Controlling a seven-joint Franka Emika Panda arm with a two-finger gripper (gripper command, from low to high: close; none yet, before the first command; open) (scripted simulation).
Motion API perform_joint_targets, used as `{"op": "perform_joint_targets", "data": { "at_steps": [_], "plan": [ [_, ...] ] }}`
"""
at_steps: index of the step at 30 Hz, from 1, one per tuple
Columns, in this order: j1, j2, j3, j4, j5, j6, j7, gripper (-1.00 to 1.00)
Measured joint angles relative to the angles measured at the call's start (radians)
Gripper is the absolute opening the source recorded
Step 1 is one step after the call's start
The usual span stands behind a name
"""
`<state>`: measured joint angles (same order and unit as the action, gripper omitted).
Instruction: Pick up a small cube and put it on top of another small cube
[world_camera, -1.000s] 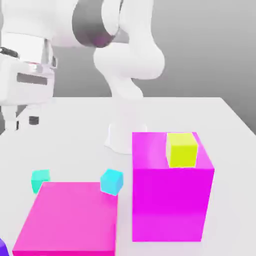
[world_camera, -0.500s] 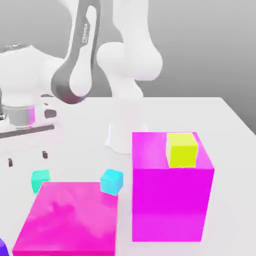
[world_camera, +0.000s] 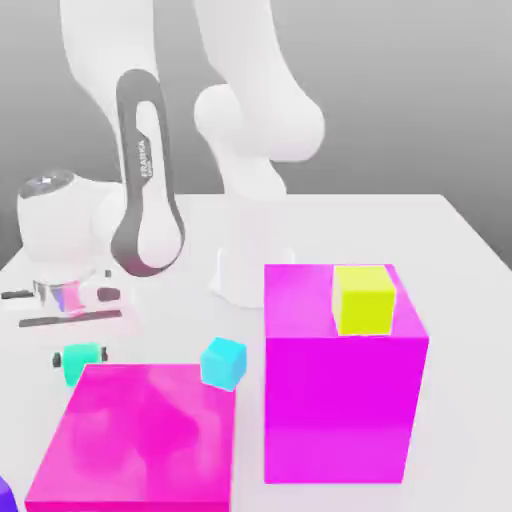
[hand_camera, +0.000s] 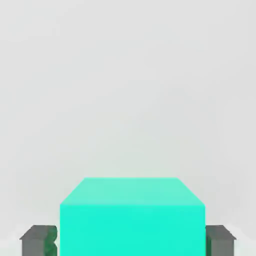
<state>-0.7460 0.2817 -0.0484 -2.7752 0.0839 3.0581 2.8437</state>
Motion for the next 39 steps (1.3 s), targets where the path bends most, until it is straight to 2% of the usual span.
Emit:
{"op": "perform_joint_targets", "data": {
  "at_steps": [3,8,10,19,34,36,38,39],
  "plan": [
    [-0.002,0.003,0.002,0.0,0.0,0.002,0.0,-1.0],
    [0.095,-0.139,-0.111,-0.026,-0.066,-0.112,0.049,-1.0],
    [0.108,-0.203,-0.125,-0.038,-0.068,-0.165,0.051,-1.0],
    [0.332,-0.39,-0.017,0.109,0.003,-0.485,-0.287,-1.0],
    [0.731,-0.629,0.235,0.411,0.003,-1.028,-0.842,-1.0],
    [0.757,-0.623,0.257,0.4,0.0,-1.015,-0.873,-1.0],
    [0.764,-0.599,0.268,0.357,-0.002,-0.949,-0.878,-1.0],
    [0.765,-0.586,0.272,0.335,-0.002,-0.915,-0.879,1.0]
  ]
}}
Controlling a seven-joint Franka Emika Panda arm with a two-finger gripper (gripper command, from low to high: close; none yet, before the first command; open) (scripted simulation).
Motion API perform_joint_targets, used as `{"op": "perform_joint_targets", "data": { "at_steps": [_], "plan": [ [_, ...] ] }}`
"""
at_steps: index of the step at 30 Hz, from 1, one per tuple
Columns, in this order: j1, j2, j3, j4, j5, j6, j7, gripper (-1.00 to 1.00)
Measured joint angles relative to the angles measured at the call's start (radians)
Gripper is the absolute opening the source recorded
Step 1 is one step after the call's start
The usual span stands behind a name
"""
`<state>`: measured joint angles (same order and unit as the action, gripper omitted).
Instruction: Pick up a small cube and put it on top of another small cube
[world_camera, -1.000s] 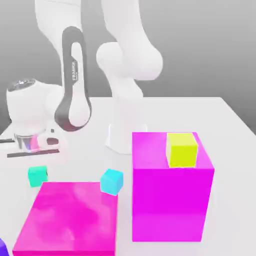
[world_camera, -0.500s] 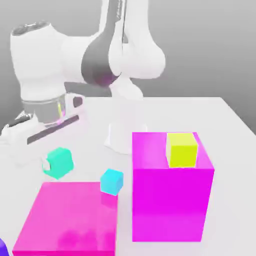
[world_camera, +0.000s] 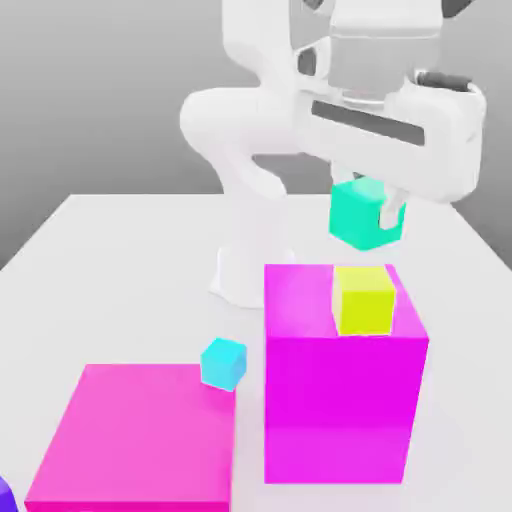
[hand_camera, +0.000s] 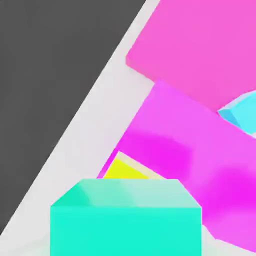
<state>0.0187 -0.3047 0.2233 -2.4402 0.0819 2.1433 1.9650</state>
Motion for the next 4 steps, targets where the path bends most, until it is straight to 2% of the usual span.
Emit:
{"op": "perform_joint_targets", "data": {
  "at_steps": [4],
  "plan": [
    [0.0,0.0,0.0,0.0,0.0,0.0,0.0,1.0]
  ]
}}
